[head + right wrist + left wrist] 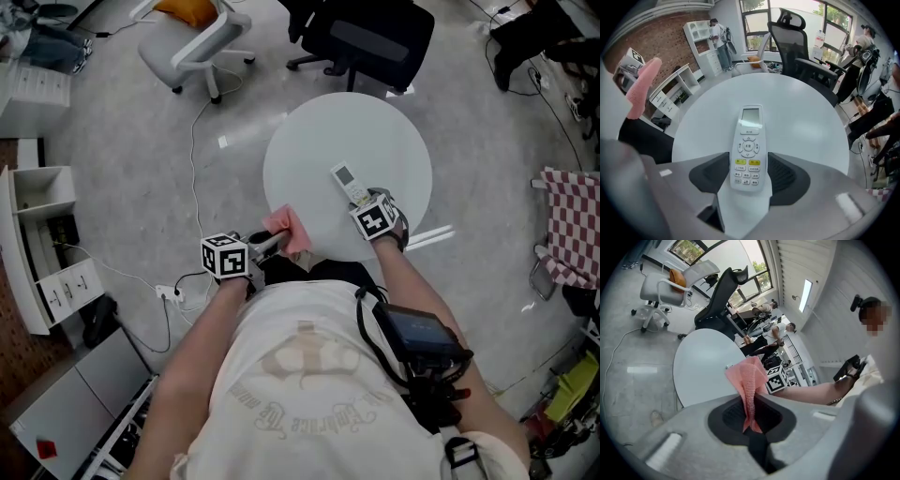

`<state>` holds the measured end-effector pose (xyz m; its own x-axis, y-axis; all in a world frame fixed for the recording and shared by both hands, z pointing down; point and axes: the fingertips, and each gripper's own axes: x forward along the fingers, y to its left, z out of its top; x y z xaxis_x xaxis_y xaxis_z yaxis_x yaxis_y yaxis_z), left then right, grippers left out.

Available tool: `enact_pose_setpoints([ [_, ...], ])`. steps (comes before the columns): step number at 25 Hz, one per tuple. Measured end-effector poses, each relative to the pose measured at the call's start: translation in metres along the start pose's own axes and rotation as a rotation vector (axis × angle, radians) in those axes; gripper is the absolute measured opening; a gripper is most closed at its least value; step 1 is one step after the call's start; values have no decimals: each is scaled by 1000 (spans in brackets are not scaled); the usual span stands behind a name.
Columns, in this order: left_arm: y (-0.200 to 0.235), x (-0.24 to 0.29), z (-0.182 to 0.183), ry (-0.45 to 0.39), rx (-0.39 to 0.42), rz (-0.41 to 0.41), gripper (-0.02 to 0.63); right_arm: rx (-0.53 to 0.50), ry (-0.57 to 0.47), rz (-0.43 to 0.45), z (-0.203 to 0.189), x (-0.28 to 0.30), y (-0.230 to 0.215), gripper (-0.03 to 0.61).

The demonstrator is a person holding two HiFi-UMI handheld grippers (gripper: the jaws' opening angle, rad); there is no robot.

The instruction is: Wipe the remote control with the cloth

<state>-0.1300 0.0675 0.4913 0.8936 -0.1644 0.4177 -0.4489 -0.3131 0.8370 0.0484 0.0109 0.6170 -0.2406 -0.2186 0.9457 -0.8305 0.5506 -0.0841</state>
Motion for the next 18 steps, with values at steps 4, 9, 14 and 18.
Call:
enact_pose_setpoints([
  [4,-3,-9,-5,18,28,-20,18,63,-57,-13,-6,-12,9,266],
  [9,0,-22,13,21,108,-60,18,206,-235,-84,6,-50,14,156],
  [14,-17,-35,26,40,267,-109,18,324,-421,-197,7,-112,28,17],
  [18,-38,-51,29,44,406,-146,18,451,-564,-224,-2,-158,59,8],
])
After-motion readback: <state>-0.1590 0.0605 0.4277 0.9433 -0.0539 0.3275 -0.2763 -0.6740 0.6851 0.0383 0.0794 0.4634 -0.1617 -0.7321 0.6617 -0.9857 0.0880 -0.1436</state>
